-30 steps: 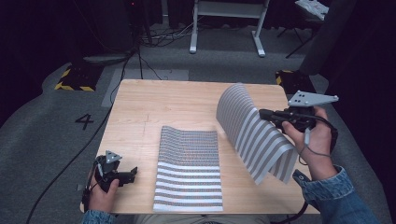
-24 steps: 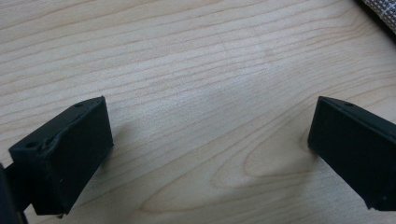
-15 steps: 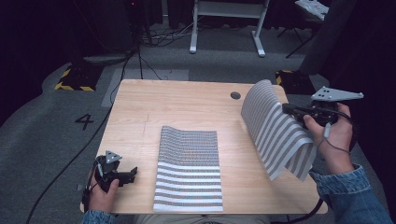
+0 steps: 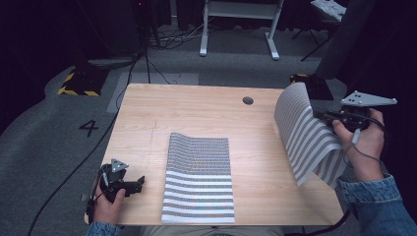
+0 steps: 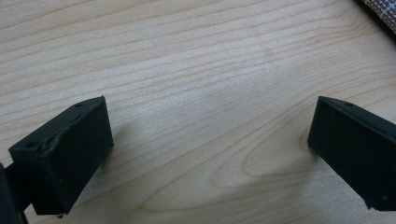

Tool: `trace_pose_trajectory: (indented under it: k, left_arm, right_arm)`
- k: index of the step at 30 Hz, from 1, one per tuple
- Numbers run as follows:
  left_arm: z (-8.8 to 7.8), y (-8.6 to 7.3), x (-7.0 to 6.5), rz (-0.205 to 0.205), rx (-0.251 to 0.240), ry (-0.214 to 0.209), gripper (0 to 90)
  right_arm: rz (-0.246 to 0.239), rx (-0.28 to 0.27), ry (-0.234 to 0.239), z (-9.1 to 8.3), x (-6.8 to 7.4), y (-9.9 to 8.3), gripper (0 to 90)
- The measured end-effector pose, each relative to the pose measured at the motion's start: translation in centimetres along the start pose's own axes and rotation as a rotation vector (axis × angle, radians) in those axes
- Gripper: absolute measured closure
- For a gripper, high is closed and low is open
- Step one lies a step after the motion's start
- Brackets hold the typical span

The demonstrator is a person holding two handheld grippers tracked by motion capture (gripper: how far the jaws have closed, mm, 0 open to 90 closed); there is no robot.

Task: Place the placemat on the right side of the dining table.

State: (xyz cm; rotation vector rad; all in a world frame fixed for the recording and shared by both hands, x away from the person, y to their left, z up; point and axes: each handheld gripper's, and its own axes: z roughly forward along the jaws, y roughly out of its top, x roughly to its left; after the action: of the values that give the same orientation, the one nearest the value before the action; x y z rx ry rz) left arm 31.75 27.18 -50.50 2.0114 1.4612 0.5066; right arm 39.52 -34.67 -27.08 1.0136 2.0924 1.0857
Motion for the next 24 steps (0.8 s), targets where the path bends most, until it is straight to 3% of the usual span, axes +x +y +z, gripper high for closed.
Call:
trace_pose_trajectory:
  k: [1, 3, 4, 6, 7, 10, 11, 16, 24]
  left_arm:
    - [0.0, 0.0, 0.0, 0.0, 0.0, 0.0, 0.0]
    - [0.0, 0.0, 0.0, 0.0, 0.0, 0.0, 0.1]
    - [0.0, 0.0, 0.0, 0.0, 0.0, 0.0, 0.0]
    - [0.0, 0.0, 0.0, 0.0, 0.0, 0.0, 0.1]
    - [0.0, 0.0, 0.0, 0.0, 0.0, 0.0, 0.1]
    - [0.0, 0.0, 0.0, 0.0, 0.0, 0.0, 0.0]
    - [0.0, 0.0, 0.0, 0.0, 0.0, 0.0, 0.0]
    - [0.0, 0.0, 0.0, 0.0, 0.0, 0.0, 0.0]
    - [0.0, 0.0, 0.0, 0.0, 0.0, 0.0, 0.0]
  right_arm:
    - [-0.02, 0.016, 0.016, 0.6, 0.6, -0.4, 89.9]
    - [-0.021, 0.022, 0.021, 0.8, 0.9, -0.5, 89.9]
    - [-0.022, 0.038, 0.054, 1.8, 1.6, -1.1, 89.9]
    - [-0.022, 0.044, 0.067, 2.2, 1.9, -1.4, 89.9]
    - [-0.02, 0.056, 0.11, 3.2, 2.8, -2.1, 89.9]
    - [-0.015, 0.059, 0.149, 4.0, 3.7, -2.6, 89.8]
    - [-0.021, 0.074, 0.182, 4.9, 4.6, -3.1, 89.8]
    - [-0.036, 0.121, 0.241, 7.2, 6.7, -4.5, 89.8]
    - [-0.029, 0.171, 0.3, 9.4, 8.3, -7.1, 89.7]
